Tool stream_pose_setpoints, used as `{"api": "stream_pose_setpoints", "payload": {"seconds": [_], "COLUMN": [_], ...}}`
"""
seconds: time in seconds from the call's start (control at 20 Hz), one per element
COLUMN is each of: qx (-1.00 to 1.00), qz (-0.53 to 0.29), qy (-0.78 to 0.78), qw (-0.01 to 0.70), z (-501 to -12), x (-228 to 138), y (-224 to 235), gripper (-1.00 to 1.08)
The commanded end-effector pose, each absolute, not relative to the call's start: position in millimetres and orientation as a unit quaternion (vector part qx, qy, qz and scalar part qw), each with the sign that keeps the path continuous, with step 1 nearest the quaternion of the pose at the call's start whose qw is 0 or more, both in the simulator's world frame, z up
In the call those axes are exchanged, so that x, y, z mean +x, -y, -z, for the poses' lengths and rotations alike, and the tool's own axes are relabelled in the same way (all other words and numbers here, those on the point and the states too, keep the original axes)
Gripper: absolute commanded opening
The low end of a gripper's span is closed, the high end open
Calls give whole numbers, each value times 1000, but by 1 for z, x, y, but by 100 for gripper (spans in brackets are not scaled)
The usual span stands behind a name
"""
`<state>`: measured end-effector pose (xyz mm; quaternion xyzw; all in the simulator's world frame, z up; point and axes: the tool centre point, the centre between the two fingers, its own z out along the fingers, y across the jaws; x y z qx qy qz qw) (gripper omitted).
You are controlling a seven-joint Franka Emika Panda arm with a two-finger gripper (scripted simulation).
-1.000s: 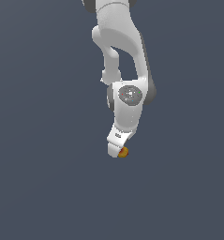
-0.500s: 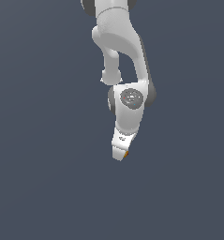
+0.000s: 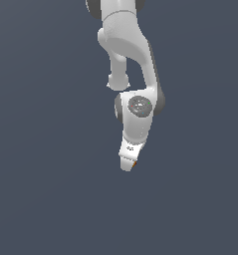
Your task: Pick up the object and move it to a goal position.
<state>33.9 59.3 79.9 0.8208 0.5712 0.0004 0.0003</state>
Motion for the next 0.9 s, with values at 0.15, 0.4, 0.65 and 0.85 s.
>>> {"api": "stream_pose_setpoints", "payload": {"seconds": [0.15, 0.4, 0.65, 0.85], "qx": [820, 819, 819, 819], "qz": [0, 0, 0, 0], "qy": [-572, -573, -573, -573], "qw": [0, 0, 0, 0], "z": [-54, -36, -35, -35], "x": [33, 33, 34, 34], "y": [-60, -60, -60, -60], "gripper": [100, 100, -100, -100]}}
